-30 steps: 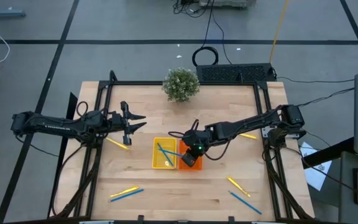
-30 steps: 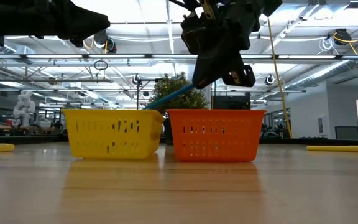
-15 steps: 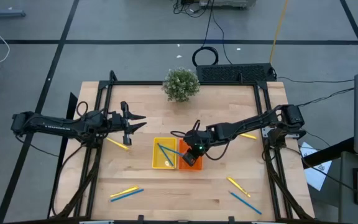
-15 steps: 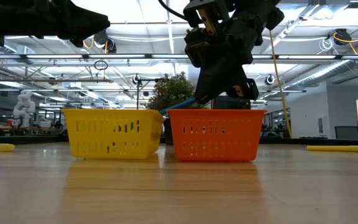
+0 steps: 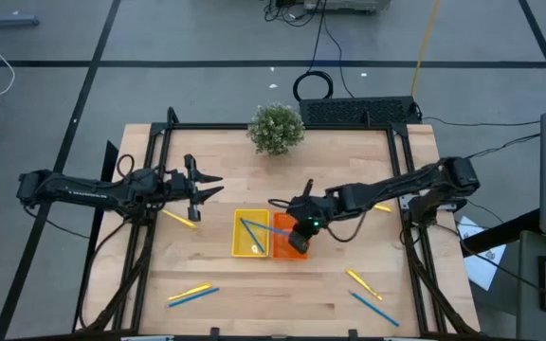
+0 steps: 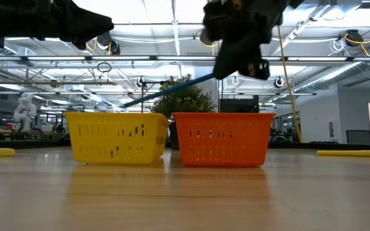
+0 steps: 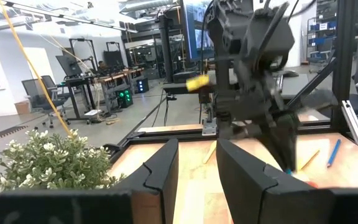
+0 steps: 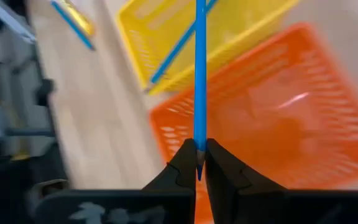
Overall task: Sort pens & pencils
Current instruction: Put the top blue pencil into the yellow bin
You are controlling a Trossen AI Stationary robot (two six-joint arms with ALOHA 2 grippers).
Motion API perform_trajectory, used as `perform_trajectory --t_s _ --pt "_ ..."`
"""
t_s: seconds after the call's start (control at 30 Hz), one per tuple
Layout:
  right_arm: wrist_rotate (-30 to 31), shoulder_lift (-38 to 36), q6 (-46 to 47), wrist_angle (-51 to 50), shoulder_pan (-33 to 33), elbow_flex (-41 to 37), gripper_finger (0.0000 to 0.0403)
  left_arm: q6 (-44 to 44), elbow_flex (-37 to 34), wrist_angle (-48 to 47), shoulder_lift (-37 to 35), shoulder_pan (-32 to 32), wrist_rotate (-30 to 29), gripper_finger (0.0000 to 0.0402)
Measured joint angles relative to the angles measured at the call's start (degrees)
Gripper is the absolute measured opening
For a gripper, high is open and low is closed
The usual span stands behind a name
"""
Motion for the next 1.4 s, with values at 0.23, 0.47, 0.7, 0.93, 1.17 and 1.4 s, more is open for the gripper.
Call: perform_trajectory --t_s 0.23,0.47,0.7,0.93,1.17,1.4 --pt "13.7 -8.0 -3.9 -4.0 3.3 -3.9 0.0003 -0.4 0.0 0.1 0.0 0.0 0.0 0.0115" --pt "21.5 -17.5 -12.4 22.4 3.1 -21.4 0.0001 -0.9 0.0 -0.4 0.0 0.0 0.4 0.0115" --pt "22.6 -22.9 -27.3 57.7 0.7 -34.8 0.0001 -4.1 0.0 3.4 2.1 0.1 1.7 0.0116" --pt "19.5 -18.1 -34.5 68.8 -1.5 -35.7 0.0001 -7.3 2.1 13.3 15.3 0.2 5.0 0.0159" --pt "16.4 -8.5 -40.5 85.7 -2.3 -35.5 0.0000 -8.6 11.7 15.4 28.0 0.0 7.7 0.0245" --pt "14.8 -1.7 -41.4 95.0 -2.5 -35.4 0.0000 -9.3 16.9 19.6 35.8 -0.1 7.8 0.0287"
